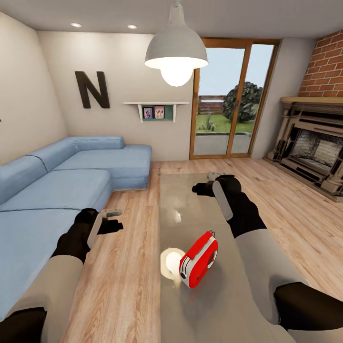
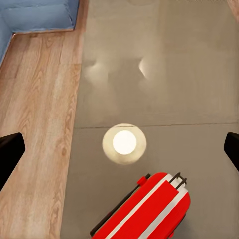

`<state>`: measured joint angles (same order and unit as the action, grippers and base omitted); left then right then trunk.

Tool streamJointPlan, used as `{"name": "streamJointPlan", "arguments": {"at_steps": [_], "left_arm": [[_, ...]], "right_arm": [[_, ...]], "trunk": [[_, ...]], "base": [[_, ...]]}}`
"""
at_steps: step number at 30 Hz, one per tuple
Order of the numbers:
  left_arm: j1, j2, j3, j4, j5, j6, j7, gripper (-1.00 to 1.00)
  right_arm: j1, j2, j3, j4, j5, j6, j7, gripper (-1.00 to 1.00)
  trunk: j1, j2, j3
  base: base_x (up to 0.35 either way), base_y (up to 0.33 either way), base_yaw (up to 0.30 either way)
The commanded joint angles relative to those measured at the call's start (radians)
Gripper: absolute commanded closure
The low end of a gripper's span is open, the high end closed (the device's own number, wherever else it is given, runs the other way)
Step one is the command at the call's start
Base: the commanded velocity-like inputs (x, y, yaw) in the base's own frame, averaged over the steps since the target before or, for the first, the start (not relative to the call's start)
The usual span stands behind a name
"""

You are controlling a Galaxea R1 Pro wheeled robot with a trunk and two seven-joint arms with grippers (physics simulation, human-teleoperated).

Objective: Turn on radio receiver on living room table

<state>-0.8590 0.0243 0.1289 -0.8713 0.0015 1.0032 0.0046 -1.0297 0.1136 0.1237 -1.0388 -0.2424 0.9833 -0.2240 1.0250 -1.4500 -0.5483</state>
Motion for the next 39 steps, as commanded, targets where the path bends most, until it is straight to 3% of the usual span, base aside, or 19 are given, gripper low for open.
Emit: {"name": "streamJointPlan", "arguments": {"at_steps": [1, 13, 15, 16, 21, 22, 29, 30, 39], "left_arm": [[0.000, 0.000, 0.000, 0.000, 0.000, 0.000, 0.000, -1.00], [0.000, 0.000, 0.000, 0.000, 0.000, 0.000, -0.001, -1.00], [0.000, 0.000, 0.000, 0.000, 0.000, -0.001, -0.001, -1.00], [0.000, 0.000, 0.000, 0.002, 0.000, -0.002, -0.001, -1.00], [0.000, 0.000, 0.000, 0.005, 0.000, -0.003, -0.002, -1.00], [0.000, 0.000, 0.000, 0.006, 0.000, -0.004, -0.002, -1.00], [0.000, -0.001, 0.000, 0.007, 0.000, -0.006, -0.002, -1.00], [0.000, -0.001, -0.001, 0.007, 0.000, -0.006, -0.003, -1.00], [0.000, -0.001, -0.002, 0.032, 0.000, -0.009, -0.004, -1.00]], "right_arm": [[0.000, 0.000, 0.000, 0.000, 0.000, 0.000, 0.000, -1.00], [0.001, -0.009, -0.003, 0.000, 0.003, -0.001, 0.000, -1.00], [0.002, -0.021, -0.004, 0.000, 0.003, -0.002, 0.001, -1.00], [0.003, -0.043, -0.005, 0.000, 0.001, -0.003, 0.001, -1.00], [0.007, -0.070, -0.006, 0.000, 0.000, -0.003, 0.002, -1.00], [0.011, -0.095, -0.006, 0.001, -0.001, -0.004, 0.004, -1.00], [0.045, -0.125, -0.007, 0.001, -0.003, -0.005, 0.009, -1.00], [0.063, -0.143, -0.007, 0.001, -0.004, -0.006, 0.012, -1.00], [0.156, -0.161, -0.007, 0.000, -0.003, -0.044, 0.079, -1.00]], "trunk": [[0.000, 0.000, 0.000], [0.000, 0.000, 0.000], [0.000, 0.000, 0.000], [0.000, 0.000, 0.000], [0.000, 0.000, 0.000], [0.000, 0.000, 0.000], [0.000, 0.000, 0.000], [0.000, 0.000, 0.000], [0.000, 0.000, 0.000]], "base": [[0.000, 0.000, 0.000], [0.000, 0.000, 0.000], [0.000, 0.000, 0.000], [0.000, 0.000, 0.000], [0.000, 0.000, 0.000], [0.000, 0.000, 0.000], [0.000, 0.000, 0.000], [0.000, 0.000, 0.000], [0.000, 0.000, 0.000]]}}
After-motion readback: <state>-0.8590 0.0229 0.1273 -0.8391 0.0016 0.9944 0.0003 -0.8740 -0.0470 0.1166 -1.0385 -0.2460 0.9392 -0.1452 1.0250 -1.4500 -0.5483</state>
